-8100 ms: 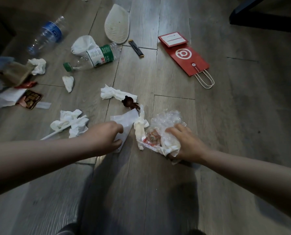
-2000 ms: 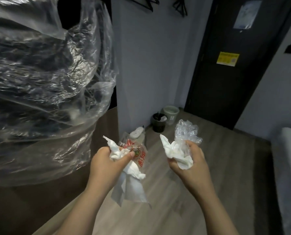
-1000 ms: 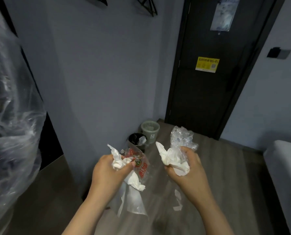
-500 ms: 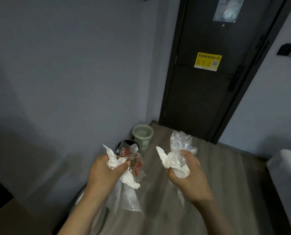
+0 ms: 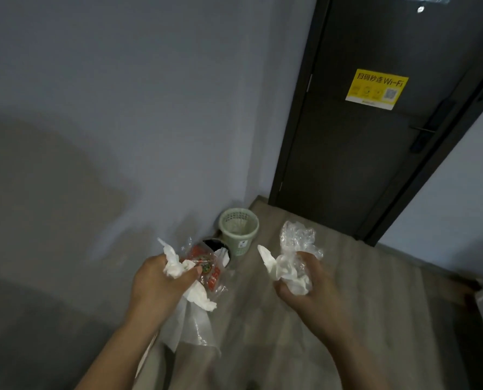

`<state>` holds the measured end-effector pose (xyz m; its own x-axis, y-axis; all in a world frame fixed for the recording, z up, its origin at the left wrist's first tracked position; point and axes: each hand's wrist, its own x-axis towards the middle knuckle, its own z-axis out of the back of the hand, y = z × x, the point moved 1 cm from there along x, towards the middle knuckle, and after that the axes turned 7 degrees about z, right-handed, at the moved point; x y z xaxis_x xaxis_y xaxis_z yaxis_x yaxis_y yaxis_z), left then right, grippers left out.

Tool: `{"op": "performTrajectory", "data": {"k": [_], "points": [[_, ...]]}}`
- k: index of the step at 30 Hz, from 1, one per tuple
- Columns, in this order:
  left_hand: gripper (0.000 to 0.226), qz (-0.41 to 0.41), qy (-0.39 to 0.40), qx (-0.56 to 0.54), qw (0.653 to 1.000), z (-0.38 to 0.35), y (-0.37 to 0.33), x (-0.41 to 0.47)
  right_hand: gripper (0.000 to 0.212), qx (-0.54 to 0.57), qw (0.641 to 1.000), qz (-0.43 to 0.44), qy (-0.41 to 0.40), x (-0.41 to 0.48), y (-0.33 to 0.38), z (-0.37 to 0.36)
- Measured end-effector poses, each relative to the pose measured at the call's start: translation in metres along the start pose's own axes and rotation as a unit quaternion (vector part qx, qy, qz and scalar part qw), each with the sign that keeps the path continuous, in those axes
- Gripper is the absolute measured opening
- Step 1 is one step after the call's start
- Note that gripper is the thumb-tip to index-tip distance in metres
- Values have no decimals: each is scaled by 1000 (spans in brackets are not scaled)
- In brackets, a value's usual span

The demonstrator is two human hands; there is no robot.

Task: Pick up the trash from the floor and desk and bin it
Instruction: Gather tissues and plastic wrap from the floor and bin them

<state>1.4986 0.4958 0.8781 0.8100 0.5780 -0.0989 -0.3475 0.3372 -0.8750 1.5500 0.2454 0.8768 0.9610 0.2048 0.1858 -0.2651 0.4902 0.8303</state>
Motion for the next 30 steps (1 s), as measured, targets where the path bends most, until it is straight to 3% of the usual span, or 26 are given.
{"op": "performTrajectory", "data": {"k": [6, 10, 15, 30], "points": [[37, 21, -26, 34, 999, -58, -25, 94, 51, 13, 999, -8, 49, 127, -53, -6], [25, 35, -60, 75, 995, -93, -43, 147, 57, -3, 997, -6, 81, 204, -78, -3], [28, 84, -67, 83, 991, -122, -35, 194, 44, 36, 989, -11, 140, 270, -107, -20], [18, 180, -2, 83, 980, -188, 26, 401, 38, -14, 979, -61, 196, 434, -177, -120]]}}
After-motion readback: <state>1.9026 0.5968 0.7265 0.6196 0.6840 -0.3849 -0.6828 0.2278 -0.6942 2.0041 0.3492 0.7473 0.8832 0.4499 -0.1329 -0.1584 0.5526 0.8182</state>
